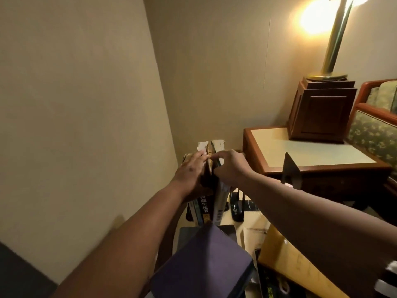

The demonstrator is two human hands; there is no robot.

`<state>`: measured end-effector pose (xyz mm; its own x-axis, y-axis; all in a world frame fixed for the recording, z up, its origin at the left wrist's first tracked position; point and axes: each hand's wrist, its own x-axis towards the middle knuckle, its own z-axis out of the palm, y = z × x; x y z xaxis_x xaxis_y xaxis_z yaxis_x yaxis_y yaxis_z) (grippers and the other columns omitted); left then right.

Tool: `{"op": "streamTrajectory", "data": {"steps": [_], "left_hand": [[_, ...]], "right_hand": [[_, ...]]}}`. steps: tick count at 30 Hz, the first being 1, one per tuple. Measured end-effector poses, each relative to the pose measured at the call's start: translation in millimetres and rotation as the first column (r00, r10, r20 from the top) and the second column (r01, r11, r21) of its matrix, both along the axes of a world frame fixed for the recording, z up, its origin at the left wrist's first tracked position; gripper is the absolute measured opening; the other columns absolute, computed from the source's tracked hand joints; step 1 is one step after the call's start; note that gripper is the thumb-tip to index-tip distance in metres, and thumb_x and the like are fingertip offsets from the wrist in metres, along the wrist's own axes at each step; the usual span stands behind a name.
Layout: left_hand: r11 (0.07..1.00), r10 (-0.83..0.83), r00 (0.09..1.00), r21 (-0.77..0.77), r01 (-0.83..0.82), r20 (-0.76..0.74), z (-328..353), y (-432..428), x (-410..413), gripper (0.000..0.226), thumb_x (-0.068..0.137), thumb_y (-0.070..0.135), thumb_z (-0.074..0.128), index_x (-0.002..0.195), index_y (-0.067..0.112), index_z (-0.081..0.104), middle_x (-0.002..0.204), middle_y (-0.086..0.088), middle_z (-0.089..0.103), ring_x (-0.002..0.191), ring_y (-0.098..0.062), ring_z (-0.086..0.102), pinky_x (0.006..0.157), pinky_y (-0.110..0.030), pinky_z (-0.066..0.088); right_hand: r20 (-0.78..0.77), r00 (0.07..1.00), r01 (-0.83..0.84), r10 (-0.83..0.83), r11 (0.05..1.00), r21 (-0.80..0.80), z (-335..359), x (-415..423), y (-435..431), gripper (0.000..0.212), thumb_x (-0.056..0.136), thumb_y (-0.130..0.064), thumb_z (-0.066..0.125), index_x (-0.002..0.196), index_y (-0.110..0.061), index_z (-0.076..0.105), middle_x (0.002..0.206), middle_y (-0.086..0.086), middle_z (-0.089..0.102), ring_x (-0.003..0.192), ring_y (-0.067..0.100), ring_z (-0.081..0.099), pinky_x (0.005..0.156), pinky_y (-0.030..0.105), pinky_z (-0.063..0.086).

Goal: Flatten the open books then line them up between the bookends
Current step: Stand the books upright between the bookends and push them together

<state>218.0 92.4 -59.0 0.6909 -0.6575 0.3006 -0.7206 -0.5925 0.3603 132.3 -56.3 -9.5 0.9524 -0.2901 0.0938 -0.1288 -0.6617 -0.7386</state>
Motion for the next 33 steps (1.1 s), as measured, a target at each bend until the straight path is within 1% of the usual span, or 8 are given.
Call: {"op": "streamTrajectory", "data": {"steps": [3, 7, 10, 13, 20, 24, 28, 33], "left_hand": [[1.0, 0.003, 0.999, -0.025, -0.004, -0.04, 1.3, 2.4, -2.9, 0.102, 0.069, 0.038, 0.086, 0.152, 0.02, 0.031, 0.161, -0.001, 0.022, 0.148, -0.021, 0.021, 0.12, -0.044, 0.023], [0.999, 0.007, 0.998, -0.051, -0.01, -0.059, 2.4, 4.0, -4.8, 0.109, 0.06, 0.045, 0.089, 0.151, 0.022, 0.032, 0.161, 0.0, 0.024, 0.148, -0.02, 0.022, 0.12, -0.046, 0.024], [0.997, 0.013, 0.997, -0.071, -0.019, -0.082, 2.9, 3.0, -7.9, 0.11, 0.06, 0.047, 0.089, 0.151, 0.023, 0.032, 0.16, 0.001, 0.025, 0.147, -0.02, 0.024, 0.12, -0.044, 0.025], [0.996, 0.034, 0.995, -0.083, -0.042, -0.098, 3.1, 4.8, -10.7, 0.113, 0.061, 0.049, 0.088, 0.152, 0.024, 0.026, 0.16, 0.003, 0.024, 0.147, -0.019, 0.023, 0.119, -0.044, 0.025], [1.0, 0.012, 0.993, 0.009, -0.011, -0.121, 5.2, 10.3, -7.7, 0.101, 0.065, 0.035, 0.083, 0.149, 0.038, 0.027, 0.161, 0.011, 0.015, 0.148, -0.021, 0.02, 0.114, -0.054, 0.034], [0.988, -0.003, 0.998, 0.153, 0.013, -0.063, 12.7, 8.3, -7.5, 0.108, 0.067, 0.051, 0.082, 0.153, 0.032, 0.02, 0.163, 0.008, 0.011, 0.149, -0.023, 0.016, 0.119, -0.051, 0.025], [0.962, -0.008, 1.0, 0.272, 0.013, -0.019, 27.0, 1.9, -4.6, 0.12, 0.062, 0.066, 0.08, 0.156, 0.028, 0.015, 0.16, 0.007, 0.014, 0.146, -0.027, 0.016, 0.118, -0.053, 0.026], [0.942, -0.024, 1.0, 0.336, 0.016, 0.018, 38.3, -13.7, 1.0, 0.121, 0.059, 0.063, 0.082, 0.154, 0.023, 0.02, 0.155, 0.001, 0.016, 0.144, -0.027, 0.016, 0.115, -0.054, 0.032]], "right_hand": [[0.002, 1.0, -0.007, 0.007, 0.998, -0.059, -12.6, 5.0, 4.8, 0.046, 0.083, -0.007, 0.061, 0.123, -0.027, 0.067, 0.111, 0.005, 0.063, 0.088, 0.024, 0.064, 0.063, 0.039, 0.062], [0.01, 1.0, -0.01, 0.01, 1.0, -0.003, -15.4, 12.1, 5.5, 0.038, 0.088, -0.014, 0.056, 0.122, -0.026, 0.068, 0.108, 0.005, 0.067, 0.081, 0.024, 0.067, 0.06, 0.041, 0.061], [-0.025, 1.0, -0.012, 0.016, 0.988, 0.151, -14.7, 16.6, 8.8, 0.032, 0.098, -0.026, 0.051, 0.127, -0.029, 0.063, 0.108, 0.004, 0.063, 0.079, 0.026, 0.067, 0.049, 0.044, 0.06], [0.007, 1.0, 0.014, -0.016, 0.958, 0.287, -22.9, 18.5, 10.3, 0.038, 0.103, -0.03, 0.048, 0.14, -0.033, 0.051, 0.125, 0.002, 0.054, 0.092, 0.028, 0.066, 0.055, 0.048, 0.061], [-0.007, 0.999, 0.031, -0.032, 0.866, 0.499, -67.3, 19.8, 2.8, 0.05, 0.104, -0.042, 0.041, 0.149, -0.021, 0.039, 0.145, 0.009, 0.049, 0.122, 0.025, 0.053, 0.08, 0.04, 0.056], [-0.16, 0.985, 0.054, 0.068, 0.753, 0.656, -94.8, 15.1, 3.3, 0.075, 0.097, -0.064, 0.038, 0.157, -0.027, 0.012, 0.161, 0.015, 0.024, 0.144, 0.04, 0.028, 0.108, 0.061, 0.035], [-0.254, 0.951, 0.084, 0.178, 0.642, 0.762, -106.9, 8.6, 6.0, 0.082, 0.09, -0.078, 0.028, 0.156, -0.036, 0.008, 0.163, 0.018, 0.014, 0.145, 0.05, 0.015, 0.108, 0.073, 0.024], [-0.191, 0.957, 0.025, 0.22, 0.59, 0.807, -112.4, 15.2, 6.7, 0.077, 0.088, -0.078, 0.031, 0.152, -0.05, -0.002, 0.162, 0.014, 0.017, 0.142, 0.05, 0.023, 0.09, 0.071, 0.039]]}}
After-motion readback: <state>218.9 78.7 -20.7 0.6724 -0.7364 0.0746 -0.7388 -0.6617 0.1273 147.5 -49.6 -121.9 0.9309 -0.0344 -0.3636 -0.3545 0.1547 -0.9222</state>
